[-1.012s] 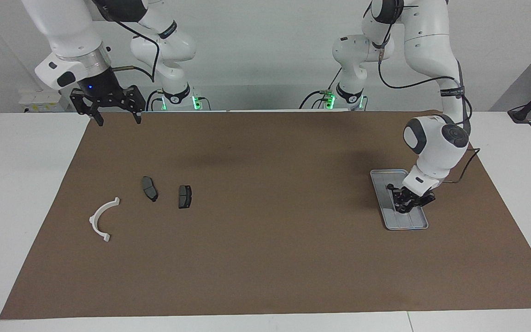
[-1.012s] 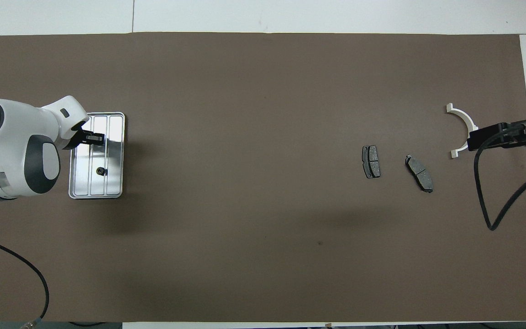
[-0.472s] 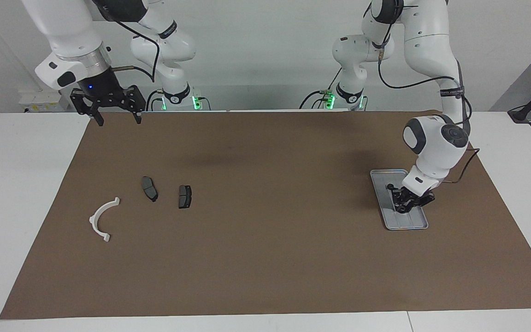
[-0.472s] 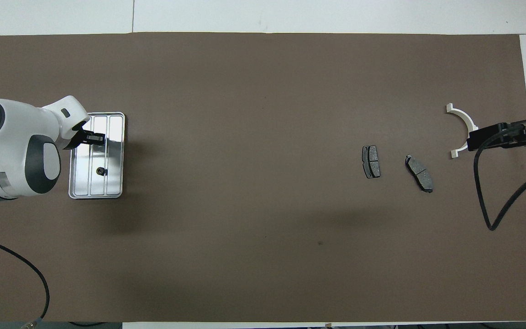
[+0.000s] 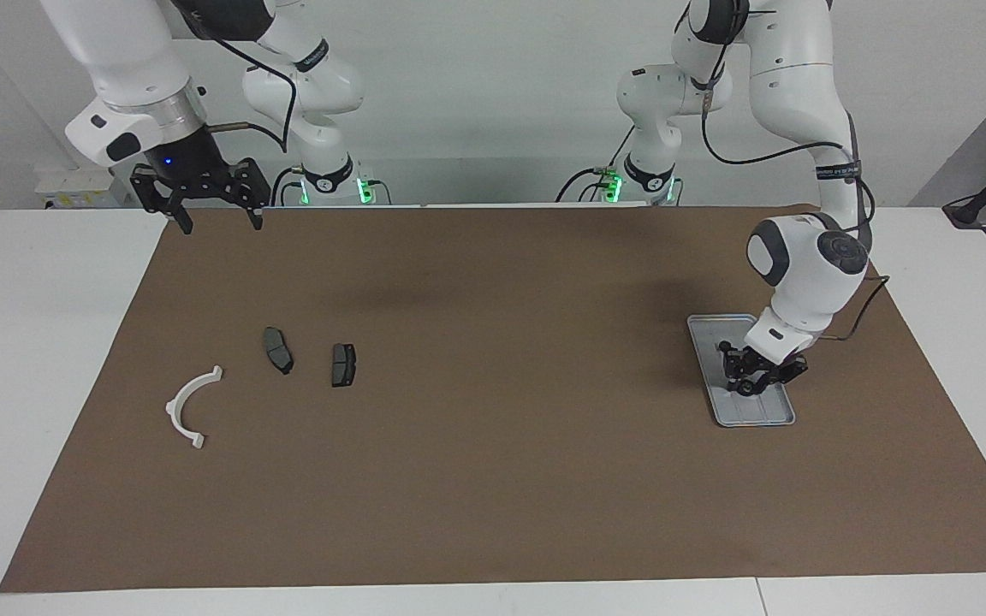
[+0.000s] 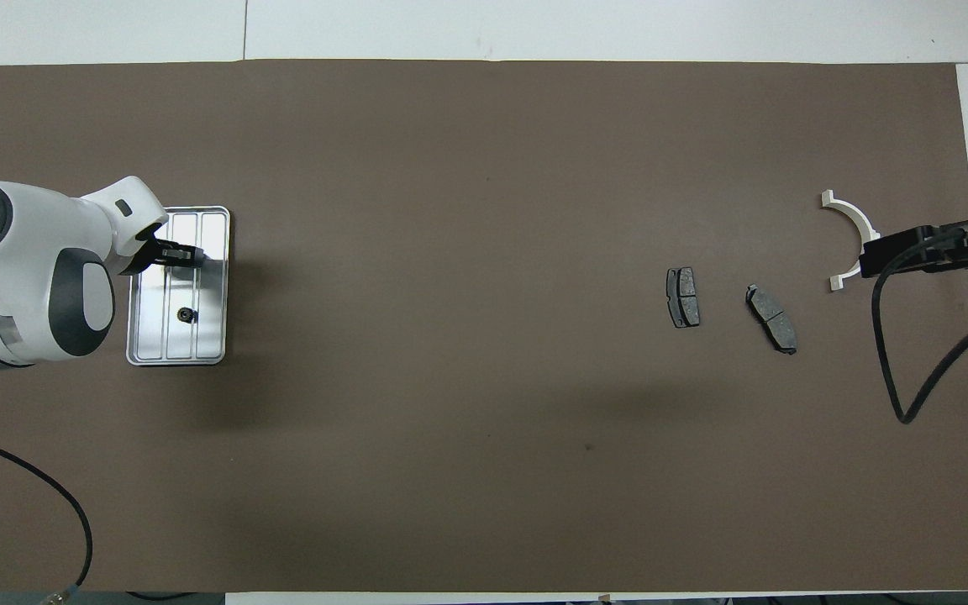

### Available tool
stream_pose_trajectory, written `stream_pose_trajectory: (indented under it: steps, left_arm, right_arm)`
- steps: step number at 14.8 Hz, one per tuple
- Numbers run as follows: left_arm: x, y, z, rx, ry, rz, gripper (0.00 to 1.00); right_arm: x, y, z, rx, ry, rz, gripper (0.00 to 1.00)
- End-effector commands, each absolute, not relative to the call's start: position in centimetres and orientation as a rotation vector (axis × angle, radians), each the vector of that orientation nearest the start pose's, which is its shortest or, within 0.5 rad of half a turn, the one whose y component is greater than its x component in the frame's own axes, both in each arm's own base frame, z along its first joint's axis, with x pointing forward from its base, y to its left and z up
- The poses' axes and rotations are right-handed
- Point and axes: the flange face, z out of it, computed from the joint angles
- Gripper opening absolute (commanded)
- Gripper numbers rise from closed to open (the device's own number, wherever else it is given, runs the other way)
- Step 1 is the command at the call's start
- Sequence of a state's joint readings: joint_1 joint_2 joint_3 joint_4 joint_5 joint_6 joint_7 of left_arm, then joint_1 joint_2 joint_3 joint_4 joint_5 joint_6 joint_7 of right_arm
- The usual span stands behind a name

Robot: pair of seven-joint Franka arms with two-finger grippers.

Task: Pick bearing gear from pile to tray

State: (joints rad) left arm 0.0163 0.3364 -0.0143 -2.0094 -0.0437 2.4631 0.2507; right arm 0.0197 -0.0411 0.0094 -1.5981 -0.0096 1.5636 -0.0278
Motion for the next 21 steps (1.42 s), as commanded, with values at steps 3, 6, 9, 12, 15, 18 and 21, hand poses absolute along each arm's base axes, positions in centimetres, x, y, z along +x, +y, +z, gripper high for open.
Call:
stream_pose_trajectory:
  steps: [3,6,9,12,15,18,21]
  left_arm:
    - [61.5,-0.1,30.7,-3.136,0.338,-0.224,0.79]
    - [62.6,0.0,32.8,-3.134,0.34,-0.241,0.79]
    - [64.1,0.0,37.6,-3.14,0.347,-0.2,0.8]
    - [64.2,0.3,41.4,-3.149,0.283,-0.267,0.81]
    - [63.2,0.1,47.3,-3.164,0.119,-0.323,0.87]
    - [61.5,0.0,53.2,-3.176,0.023,-0.325,0.94]
    - [59.2,0.4,56.9,-3.209,-0.008,-0.27,1.0]
  right_arm:
    - [53.8,1.5,63.4,-3.134,-0.062,-0.034,1.0]
    - [53.8,1.5,63.4,-3.134,-0.062,-0.034,1.0]
    - [53.8,1.5,63.4,-3.134,-0.062,-0.034,1.0]
    - [53.8,1.5,63.4,-3.134,-0.062,-0.034,1.0]
    - [53.8,1.5,63.4,-3.134,-0.062,-0.034,1.0]
    - [53.8,1.5,63.4,-3.134,-0.062,-0.034,1.0]
    - [53.8,1.5,63.4,-3.134,-0.062,-0.034,1.0]
